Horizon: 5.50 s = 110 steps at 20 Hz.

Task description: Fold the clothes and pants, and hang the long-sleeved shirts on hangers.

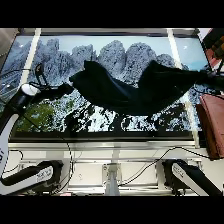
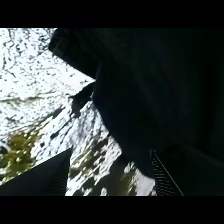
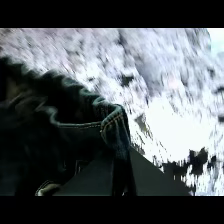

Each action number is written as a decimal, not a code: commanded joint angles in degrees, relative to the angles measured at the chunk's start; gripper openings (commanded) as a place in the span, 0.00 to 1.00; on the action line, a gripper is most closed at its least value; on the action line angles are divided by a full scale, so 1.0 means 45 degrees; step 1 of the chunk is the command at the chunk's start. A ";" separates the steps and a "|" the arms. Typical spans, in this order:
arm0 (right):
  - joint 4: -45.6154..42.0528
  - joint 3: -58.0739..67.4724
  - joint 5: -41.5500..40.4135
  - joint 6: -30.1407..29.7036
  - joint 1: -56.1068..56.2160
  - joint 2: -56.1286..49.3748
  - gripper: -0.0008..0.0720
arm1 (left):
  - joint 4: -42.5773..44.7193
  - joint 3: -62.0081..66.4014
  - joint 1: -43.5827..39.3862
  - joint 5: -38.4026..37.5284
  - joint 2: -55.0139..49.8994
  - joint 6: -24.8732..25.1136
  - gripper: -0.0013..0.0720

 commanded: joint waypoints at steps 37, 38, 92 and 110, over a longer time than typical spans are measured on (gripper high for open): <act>0.2788 -0.1661 -0.2652 0.0670 -0.1938 0.0107 0.08 | 0.1462 0.2414 -0.1695 0.8650 -0.0826 0.0010 0.06; 0.2875 -0.1549 -0.3701 0.0690 -0.1360 0.0107 0.08 | 0.2030 0.2914 -0.1515 0.9092 -0.0374 0.0015 0.06; -0.3551 -0.1749 0.9802 -0.1375 -0.1472 -0.0821 0.08 | 1.1929 0.0792 0.2438 -1.2619 -0.3041 0.2569 0.06; -0.1569 0.0238 0.1025 0.0578 -0.1477 -0.0913 0.08 | 1.1924 0.4172 0.1229 -1.3891 -0.2307 0.1982 0.66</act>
